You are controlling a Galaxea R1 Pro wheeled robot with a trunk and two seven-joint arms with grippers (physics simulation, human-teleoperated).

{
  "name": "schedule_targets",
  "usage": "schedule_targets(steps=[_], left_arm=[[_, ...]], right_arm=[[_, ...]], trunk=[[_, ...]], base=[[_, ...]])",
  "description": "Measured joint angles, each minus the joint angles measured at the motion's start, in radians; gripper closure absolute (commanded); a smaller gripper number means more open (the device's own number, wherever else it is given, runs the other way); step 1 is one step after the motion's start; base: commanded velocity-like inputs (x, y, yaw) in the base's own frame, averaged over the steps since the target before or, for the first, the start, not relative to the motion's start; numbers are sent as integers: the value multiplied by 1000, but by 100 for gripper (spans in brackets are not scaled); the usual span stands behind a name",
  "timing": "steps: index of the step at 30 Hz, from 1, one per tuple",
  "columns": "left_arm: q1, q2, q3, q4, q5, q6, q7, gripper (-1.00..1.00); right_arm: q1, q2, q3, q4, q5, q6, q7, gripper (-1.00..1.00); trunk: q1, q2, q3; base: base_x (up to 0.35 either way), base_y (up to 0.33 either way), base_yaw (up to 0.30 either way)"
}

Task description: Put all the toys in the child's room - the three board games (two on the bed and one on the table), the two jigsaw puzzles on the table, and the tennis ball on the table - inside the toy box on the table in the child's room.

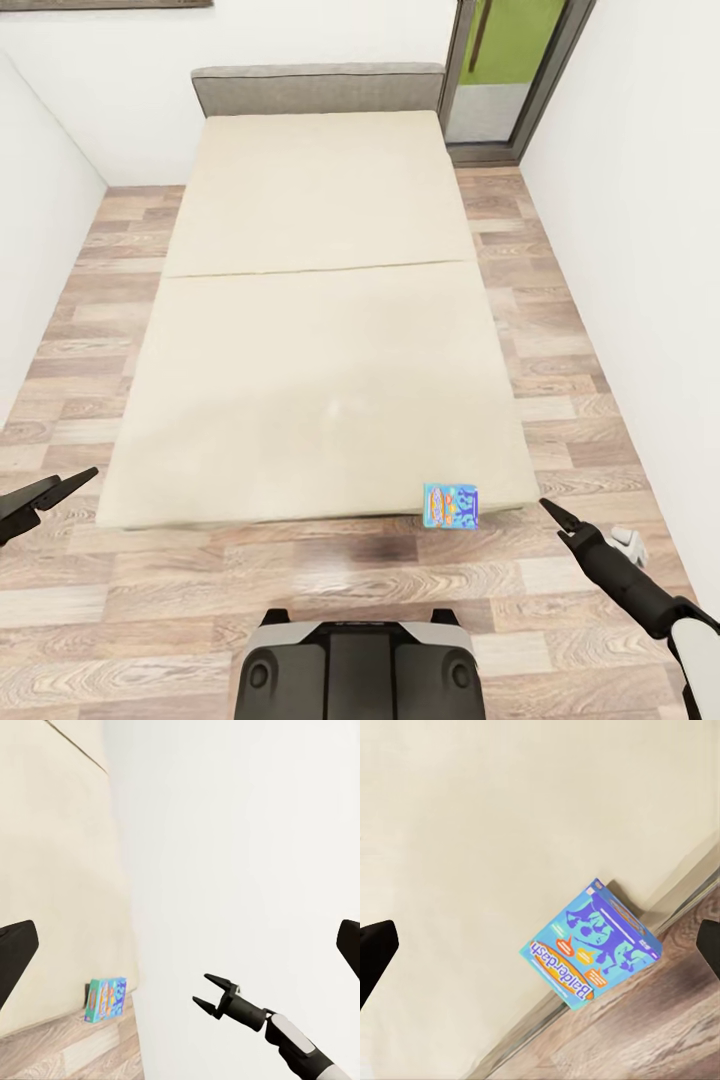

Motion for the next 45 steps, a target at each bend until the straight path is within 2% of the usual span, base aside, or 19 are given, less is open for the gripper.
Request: schedule_targets(steps=[18, 26, 32, 45], left_arm=[[1, -6, -4, 2, 0, 1, 0, -100], [2, -31, -10, 30, -1, 0, 0, -100], [2, -45, -11, 35, 0, 0, 0, -100], [2, -44, -7, 36, -1, 0, 0, -100]], right_arm=[[0, -1, -2, 17, -5, -13, 5, -100], [0, 0, -7, 41, -8, -30, 10, -100], [0, 3, -30, 60, -9, -32, 13, -100], [0, 4, -36, 70, -4, -31, 12, -100]], trunk=[[0, 0, 29], [0, 0, 42], [0, 0, 51], [0, 0, 73]], base=[[0, 0, 0], [0, 0, 0], [0, 0, 0], [0, 0, 0]])
